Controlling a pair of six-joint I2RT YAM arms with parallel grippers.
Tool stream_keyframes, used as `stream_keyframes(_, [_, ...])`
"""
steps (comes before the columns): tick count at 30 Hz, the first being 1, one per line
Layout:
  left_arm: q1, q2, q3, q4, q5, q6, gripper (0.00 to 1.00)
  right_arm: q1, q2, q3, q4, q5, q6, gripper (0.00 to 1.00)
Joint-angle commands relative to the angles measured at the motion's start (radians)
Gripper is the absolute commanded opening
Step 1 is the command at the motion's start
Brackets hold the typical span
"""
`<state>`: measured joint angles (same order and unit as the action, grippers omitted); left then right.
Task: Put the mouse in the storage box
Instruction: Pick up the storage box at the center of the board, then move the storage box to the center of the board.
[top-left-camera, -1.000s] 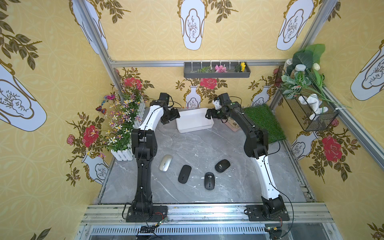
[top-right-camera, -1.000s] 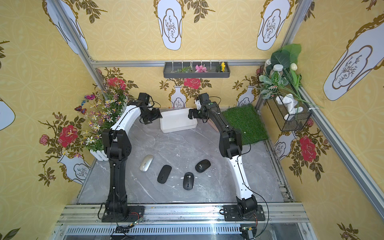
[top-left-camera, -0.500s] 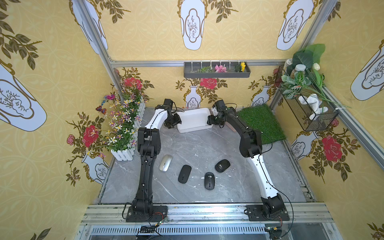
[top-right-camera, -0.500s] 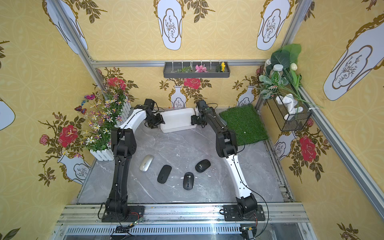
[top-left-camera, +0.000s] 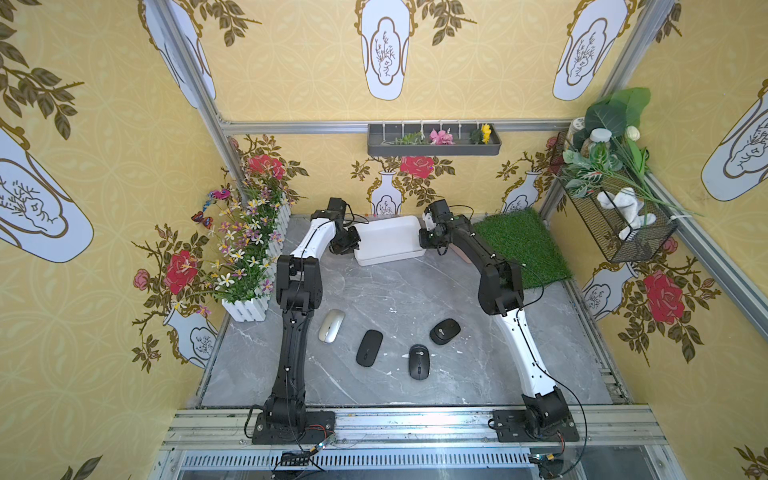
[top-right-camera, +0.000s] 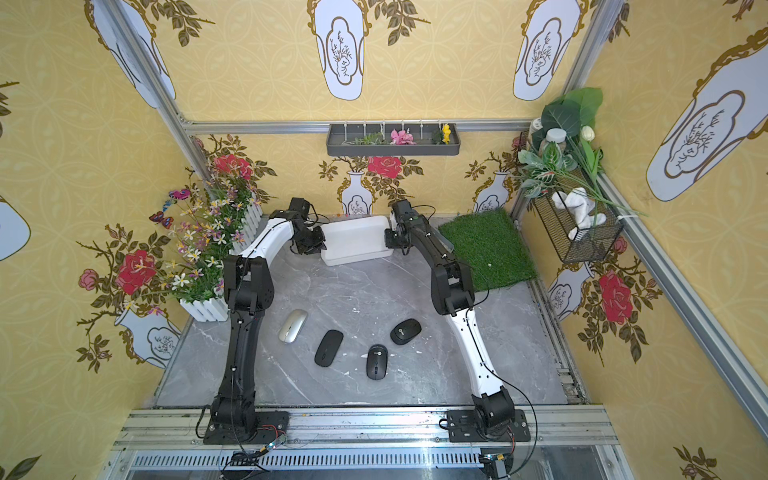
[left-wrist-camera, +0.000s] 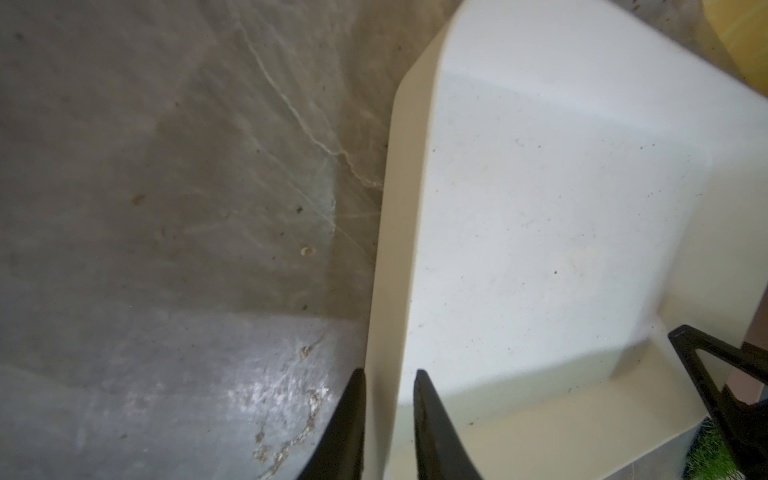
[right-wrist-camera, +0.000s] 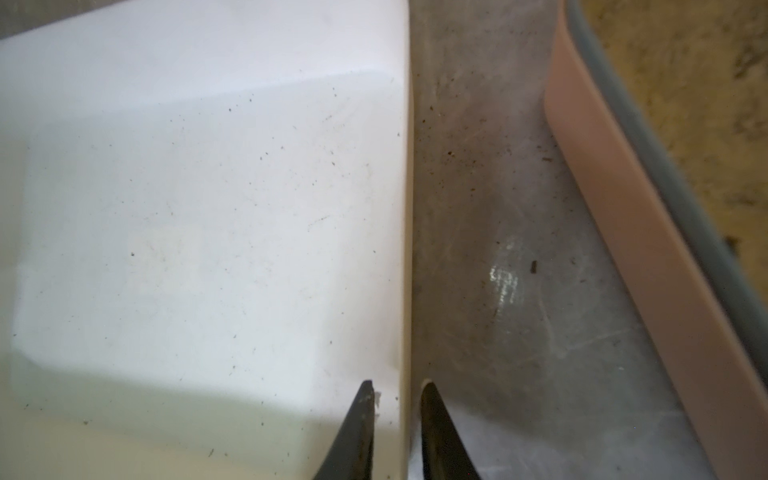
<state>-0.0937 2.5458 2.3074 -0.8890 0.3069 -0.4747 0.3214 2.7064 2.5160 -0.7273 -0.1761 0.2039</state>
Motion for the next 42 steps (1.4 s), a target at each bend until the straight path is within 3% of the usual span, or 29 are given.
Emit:
stream_keyframes(1, [-0.004,0.013,-0.005,0.004,-0.008,0.002,0.16,0.003,0.002,-0.005,0.024,0.02,-0.017,0.16])
stream_keyframes(7, [-0.008,-0.002,-0.006,0.004,-0.016,0.0,0.0,0.011,-0.032,-0.046,0.034,0.028,-0.025,0.03])
stream_keyframes(17, [-0.023,-0.103,-0.055,-0.002,-0.059,0.006,0.0,0.03,-0.208,-0.205,0.043,0.048,-0.017,0.0])
stream_keyframes(22, [-0.057,-0.24,-0.176,-0.005,-0.094,0.04,0.0,0.034,-0.364,-0.331,-0.068,0.072,0.063,0.0])
stream_keyframes(27, [-0.138,-0.375,-0.36,0.016,-0.085,0.08,0.0,0.066,-0.564,-0.634,-0.119,0.048,0.122,0.0])
stream_keyframes(35, [-0.267,-0.524,-0.638,0.105,-0.099,0.089,0.0,0.217,-0.833,-1.052,-0.029,0.087,0.139,0.0])
stream_keyframes(42, [-0.322,-0.614,-0.829,0.165,-0.123,0.031,0.0,0.294,-0.917,-1.209,0.039,0.163,0.169,0.0])
